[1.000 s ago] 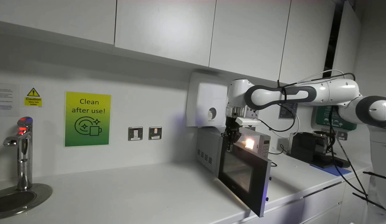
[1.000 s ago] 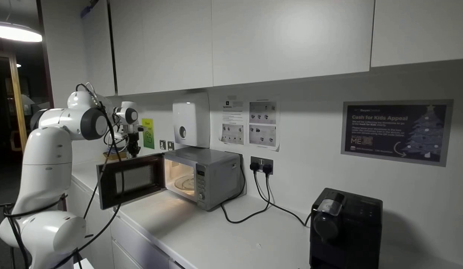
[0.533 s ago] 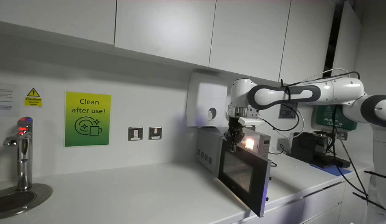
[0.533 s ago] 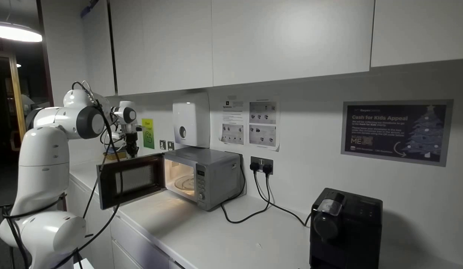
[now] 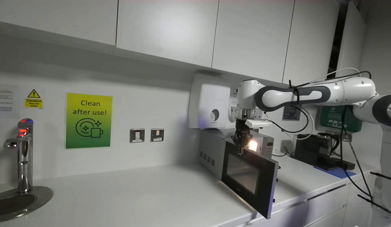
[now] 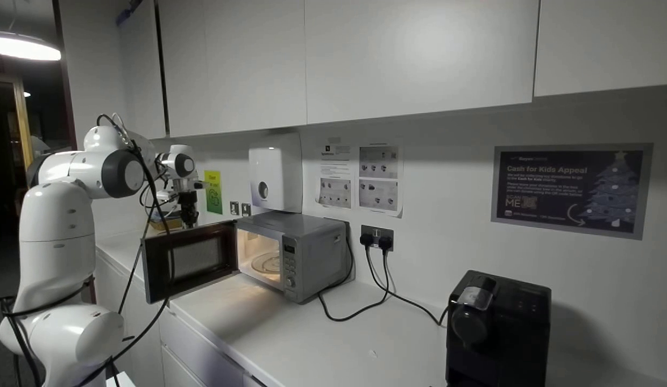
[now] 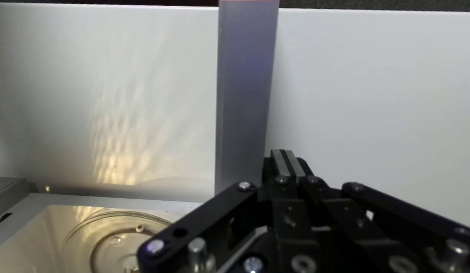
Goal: Close the microwave fully
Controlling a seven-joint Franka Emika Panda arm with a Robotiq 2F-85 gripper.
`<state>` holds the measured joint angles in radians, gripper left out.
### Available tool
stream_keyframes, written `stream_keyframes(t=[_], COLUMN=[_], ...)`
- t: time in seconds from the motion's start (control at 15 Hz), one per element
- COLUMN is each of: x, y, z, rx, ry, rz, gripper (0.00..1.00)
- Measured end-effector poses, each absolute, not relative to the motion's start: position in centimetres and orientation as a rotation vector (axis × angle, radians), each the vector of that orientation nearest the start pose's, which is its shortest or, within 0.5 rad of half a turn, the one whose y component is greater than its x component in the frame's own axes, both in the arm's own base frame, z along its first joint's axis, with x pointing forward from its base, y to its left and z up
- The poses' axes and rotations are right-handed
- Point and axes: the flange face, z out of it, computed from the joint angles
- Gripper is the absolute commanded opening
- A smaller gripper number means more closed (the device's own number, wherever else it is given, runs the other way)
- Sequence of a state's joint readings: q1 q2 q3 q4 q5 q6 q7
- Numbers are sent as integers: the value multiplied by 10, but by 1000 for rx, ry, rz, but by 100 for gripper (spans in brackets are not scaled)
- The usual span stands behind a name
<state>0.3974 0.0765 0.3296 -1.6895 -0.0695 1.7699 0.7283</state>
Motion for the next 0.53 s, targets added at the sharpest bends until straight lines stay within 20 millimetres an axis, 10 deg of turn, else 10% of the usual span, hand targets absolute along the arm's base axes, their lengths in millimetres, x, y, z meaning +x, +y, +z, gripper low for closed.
stream_keyframes(t=[0.53], x=[439], y=[366], z=[547], rx=[-3182], ry=[25], rz=[-66], gripper=[0])
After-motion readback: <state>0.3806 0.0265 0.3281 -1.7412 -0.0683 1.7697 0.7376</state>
